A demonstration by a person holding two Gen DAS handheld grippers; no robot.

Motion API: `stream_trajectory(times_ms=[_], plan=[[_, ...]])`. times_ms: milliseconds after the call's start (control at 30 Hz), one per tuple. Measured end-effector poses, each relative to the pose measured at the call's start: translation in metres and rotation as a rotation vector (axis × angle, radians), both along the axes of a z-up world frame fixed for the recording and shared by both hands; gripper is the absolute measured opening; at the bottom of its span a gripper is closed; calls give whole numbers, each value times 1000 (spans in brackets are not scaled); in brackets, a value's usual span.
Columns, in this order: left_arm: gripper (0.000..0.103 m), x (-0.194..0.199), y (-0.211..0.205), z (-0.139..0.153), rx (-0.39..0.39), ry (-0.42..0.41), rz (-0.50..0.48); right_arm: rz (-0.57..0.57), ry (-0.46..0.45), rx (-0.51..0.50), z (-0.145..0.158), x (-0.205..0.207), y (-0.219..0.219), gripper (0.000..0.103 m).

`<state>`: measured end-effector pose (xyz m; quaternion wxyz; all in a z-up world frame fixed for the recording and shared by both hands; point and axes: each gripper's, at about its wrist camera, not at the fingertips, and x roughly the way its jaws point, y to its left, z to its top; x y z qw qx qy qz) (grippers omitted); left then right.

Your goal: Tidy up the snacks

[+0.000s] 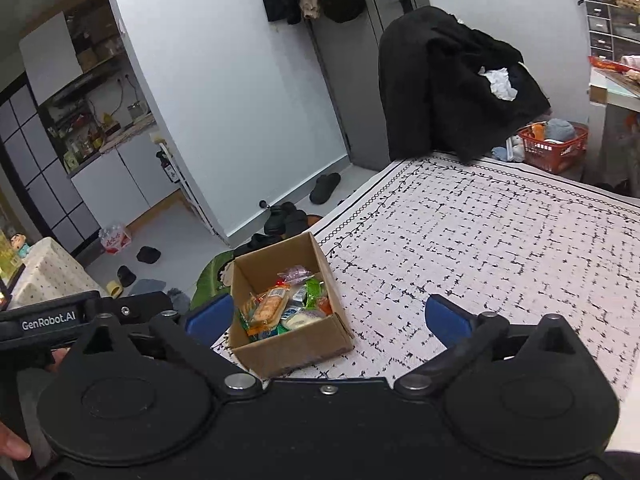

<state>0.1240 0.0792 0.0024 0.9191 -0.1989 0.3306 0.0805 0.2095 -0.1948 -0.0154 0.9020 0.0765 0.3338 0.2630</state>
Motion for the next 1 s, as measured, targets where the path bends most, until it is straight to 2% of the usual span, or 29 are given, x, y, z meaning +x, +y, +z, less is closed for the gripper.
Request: stream_trajectory(times_ms=[533, 1000], plan=[[103, -58, -19, 19, 54, -50, -105, -34, -43, -68, 14, -59, -18, 103], [103, -112, -21, 33, 109, -90, -138, -51, -79, -87, 22, -106, -26, 103]])
